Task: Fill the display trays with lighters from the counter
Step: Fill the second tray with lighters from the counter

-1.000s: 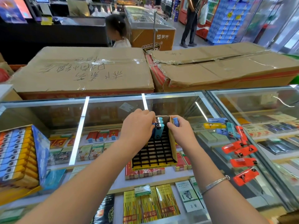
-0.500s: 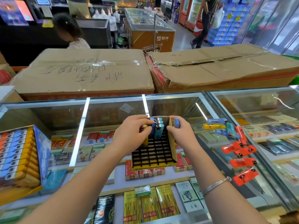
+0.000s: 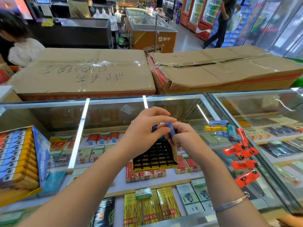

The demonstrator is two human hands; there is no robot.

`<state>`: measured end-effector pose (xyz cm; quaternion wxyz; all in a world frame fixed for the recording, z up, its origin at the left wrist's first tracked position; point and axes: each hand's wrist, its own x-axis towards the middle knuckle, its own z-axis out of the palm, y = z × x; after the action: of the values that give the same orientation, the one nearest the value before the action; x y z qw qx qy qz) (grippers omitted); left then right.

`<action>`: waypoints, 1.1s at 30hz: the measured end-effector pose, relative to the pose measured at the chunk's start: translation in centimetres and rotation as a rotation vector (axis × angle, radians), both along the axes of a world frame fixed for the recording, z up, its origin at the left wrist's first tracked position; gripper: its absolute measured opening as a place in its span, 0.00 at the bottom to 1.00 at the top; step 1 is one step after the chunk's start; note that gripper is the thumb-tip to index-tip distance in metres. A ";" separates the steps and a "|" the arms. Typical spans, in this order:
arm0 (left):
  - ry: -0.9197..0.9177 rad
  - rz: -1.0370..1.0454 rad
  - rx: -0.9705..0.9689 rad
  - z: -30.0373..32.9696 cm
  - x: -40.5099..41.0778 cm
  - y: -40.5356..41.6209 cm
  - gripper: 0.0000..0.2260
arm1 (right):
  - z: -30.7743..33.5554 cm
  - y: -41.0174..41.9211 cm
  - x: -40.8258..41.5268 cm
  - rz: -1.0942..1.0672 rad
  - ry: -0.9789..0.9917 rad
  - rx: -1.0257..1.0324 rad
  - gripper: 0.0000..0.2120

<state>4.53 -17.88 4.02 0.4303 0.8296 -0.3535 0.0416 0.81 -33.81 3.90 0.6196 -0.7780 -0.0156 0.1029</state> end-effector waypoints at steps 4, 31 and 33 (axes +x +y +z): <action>0.055 -0.002 -0.043 0.1 0.0 0.2 0.10 | 0.2 0.5 0.2 0.059 0.044 0.099 0.12; -0.223 0.335 0.280 -2.5 0.5 -0.2 0.09 | -4.7 0.3 2.6 -0.320 -0.015 -0.014 0.31; -0.232 0.350 0.312 -2.8 0.6 -0.6 0.09 | -4.8 0.3 2.6 -0.326 -0.019 -0.005 0.31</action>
<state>5.17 -18.48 1.26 0.2401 0.9240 -0.2537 0.1554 3.44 -33.53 -0.91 0.6260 -0.7727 0.1052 -0.0063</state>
